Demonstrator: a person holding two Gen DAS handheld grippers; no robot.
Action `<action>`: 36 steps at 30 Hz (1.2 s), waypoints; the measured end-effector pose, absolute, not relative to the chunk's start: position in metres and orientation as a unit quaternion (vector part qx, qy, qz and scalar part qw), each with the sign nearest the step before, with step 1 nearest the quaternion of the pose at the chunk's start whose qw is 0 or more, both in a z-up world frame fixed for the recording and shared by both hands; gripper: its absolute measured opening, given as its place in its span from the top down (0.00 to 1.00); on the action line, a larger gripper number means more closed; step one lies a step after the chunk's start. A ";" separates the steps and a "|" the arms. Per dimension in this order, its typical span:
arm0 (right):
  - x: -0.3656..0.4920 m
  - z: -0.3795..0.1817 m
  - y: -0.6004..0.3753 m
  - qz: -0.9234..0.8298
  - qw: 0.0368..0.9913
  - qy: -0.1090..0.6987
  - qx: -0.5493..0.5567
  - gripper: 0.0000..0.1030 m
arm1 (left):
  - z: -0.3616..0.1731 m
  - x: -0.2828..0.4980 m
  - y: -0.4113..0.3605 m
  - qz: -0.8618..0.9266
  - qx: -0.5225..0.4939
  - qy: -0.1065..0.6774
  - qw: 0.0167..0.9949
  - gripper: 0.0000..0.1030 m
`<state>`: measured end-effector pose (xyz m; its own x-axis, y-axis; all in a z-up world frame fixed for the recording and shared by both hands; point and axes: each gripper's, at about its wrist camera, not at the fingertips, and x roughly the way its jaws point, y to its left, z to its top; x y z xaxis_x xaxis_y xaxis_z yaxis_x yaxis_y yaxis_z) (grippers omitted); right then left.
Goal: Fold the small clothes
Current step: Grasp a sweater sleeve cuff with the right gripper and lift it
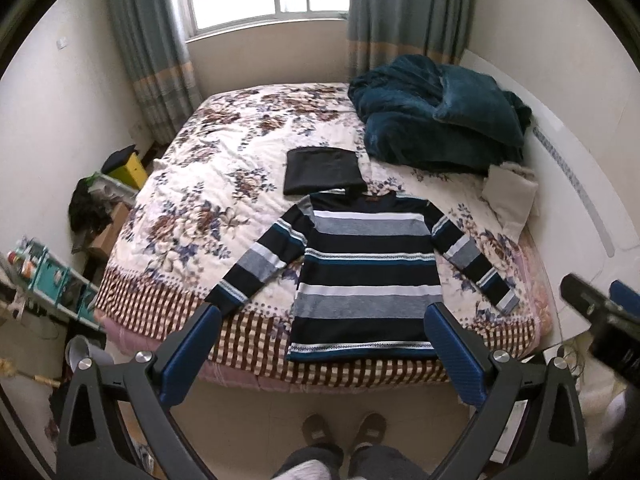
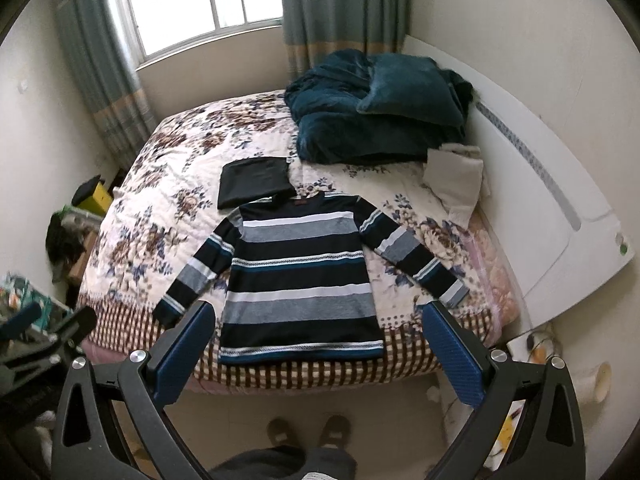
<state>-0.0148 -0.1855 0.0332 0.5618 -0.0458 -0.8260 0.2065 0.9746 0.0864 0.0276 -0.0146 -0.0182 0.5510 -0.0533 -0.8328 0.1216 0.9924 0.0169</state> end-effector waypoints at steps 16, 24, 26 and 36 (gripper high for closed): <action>0.095 -0.144 -0.272 -0.239 0.833 0.477 0.148 0.00 | -0.145 0.171 -0.060 -0.049 0.057 0.517 0.853 0.00; 0.167 -0.283 -0.385 -0.276 0.778 0.518 0.223 0.00 | -0.238 0.232 -0.116 -0.001 0.105 0.576 0.811 0.00; 0.181 -0.317 -0.415 -0.277 0.764 0.530 0.242 0.00 | -0.264 0.245 -0.133 0.001 0.108 0.597 0.795 0.00; 0.194 -0.567 -0.548 -0.314 0.610 0.581 0.438 0.00 | -0.421 0.285 -0.192 0.028 0.131 0.697 0.704 0.00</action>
<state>0.1938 -0.5479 -0.5670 0.1280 0.1267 -0.9836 0.8918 0.4193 0.1701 0.2851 -0.1924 -0.4212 0.0269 0.2218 -0.9747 0.1439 0.9641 0.2234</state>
